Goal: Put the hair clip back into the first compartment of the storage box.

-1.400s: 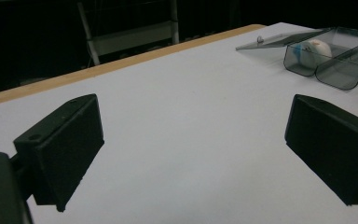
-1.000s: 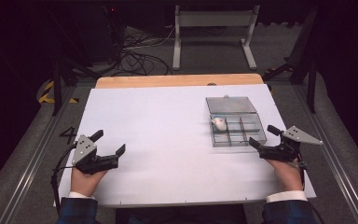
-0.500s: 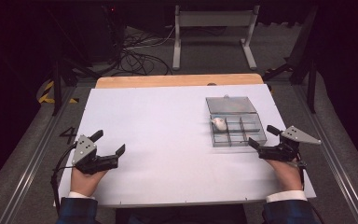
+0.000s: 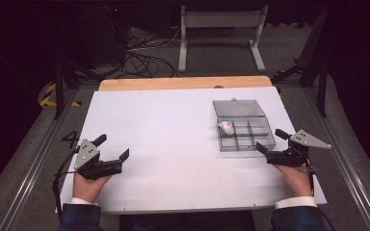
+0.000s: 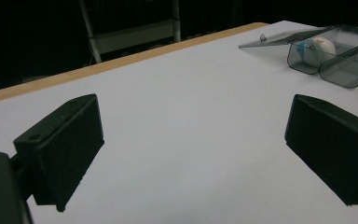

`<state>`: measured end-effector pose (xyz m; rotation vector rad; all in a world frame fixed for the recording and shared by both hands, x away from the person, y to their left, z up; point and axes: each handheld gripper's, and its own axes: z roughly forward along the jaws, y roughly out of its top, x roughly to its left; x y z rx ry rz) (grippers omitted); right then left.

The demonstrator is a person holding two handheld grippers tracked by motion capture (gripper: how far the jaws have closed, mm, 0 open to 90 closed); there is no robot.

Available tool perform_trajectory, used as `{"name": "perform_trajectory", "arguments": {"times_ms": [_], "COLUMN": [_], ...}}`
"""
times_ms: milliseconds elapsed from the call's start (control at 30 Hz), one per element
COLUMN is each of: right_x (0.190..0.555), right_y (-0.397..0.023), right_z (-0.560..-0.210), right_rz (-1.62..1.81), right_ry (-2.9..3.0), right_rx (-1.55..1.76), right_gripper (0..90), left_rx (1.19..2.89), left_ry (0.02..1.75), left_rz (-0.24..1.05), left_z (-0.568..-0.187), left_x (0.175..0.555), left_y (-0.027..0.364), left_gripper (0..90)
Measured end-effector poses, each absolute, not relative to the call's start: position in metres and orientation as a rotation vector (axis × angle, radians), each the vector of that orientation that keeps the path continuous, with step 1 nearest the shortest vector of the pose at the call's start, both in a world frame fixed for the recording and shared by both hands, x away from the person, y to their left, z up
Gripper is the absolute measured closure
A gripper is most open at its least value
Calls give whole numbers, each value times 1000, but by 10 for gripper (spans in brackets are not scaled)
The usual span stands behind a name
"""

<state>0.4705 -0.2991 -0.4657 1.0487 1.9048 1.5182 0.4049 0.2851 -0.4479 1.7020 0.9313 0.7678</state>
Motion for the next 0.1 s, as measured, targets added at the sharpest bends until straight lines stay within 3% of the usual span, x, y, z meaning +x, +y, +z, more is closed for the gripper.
{"name": "perform_trajectory", "arguments": {"times_ms": [100], "right_x": [471], "right_y": [-300], "right_z": [-466], "right_rz": [1512], "right_ry": [1900], "right_rx": [1050], "right_gripper": [2], "left_rx": [1701], "left_ry": [934], "left_rz": [765], "left_z": [-448], "left_x": [405], "left_y": [285], "left_gripper": [49]}}
